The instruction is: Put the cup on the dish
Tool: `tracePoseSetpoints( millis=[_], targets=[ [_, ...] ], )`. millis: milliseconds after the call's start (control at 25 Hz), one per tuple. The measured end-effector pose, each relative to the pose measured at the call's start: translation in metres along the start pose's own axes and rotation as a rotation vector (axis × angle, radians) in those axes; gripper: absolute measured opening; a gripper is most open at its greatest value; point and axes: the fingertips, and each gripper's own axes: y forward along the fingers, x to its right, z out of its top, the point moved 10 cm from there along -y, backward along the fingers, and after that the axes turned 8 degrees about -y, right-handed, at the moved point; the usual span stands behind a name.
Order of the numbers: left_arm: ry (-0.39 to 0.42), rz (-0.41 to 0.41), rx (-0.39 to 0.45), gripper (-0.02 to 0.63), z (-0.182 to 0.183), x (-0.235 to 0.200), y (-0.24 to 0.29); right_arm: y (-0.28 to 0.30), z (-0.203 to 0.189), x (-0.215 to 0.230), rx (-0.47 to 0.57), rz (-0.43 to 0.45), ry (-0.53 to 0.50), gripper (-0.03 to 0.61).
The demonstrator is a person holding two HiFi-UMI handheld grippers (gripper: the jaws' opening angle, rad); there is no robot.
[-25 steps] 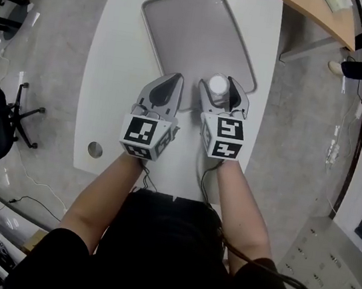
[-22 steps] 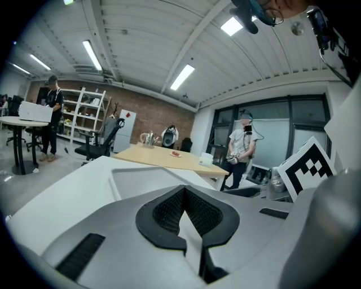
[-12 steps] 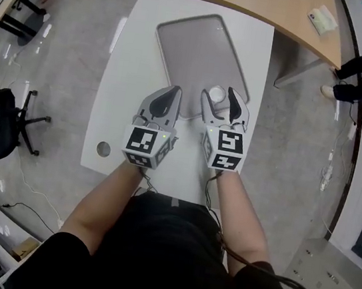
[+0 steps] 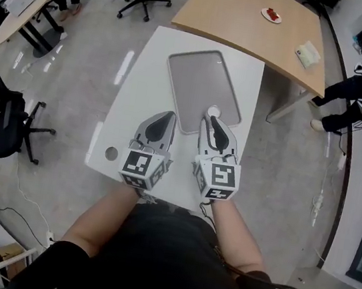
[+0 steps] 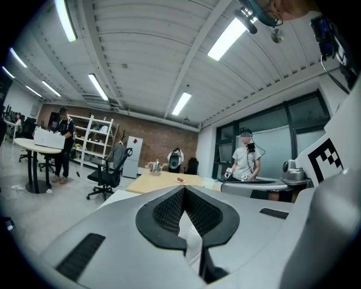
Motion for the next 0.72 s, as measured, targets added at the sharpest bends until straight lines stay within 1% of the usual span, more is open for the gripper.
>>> tracePoseSetpoints(
  millis=[120,240,480,720],
  targets=[
    [0.009,0.001,0.016,0.005,0.007,0.010,-0.019,-0.018,0.009,-0.010,0.028,0.001,-0.001,0.034],
    [0.007,0.007,0.033,0.005,0.011,0.020,-0.037,-0.030,0.016,-0.019,0.050,0.020,-0.012,0.017],
    [0.021,0.007,0.059,0.005,0.015,0.034,-0.054,-0.045,0.029,-0.025,0.094,0.061,-0.037,0.012],
    [0.024,0.018,0.077,0.005,0.016,0.032,-0.058,-0.048,0.028,-0.031,0.093,0.088,-0.050,0.012]
  ],
)
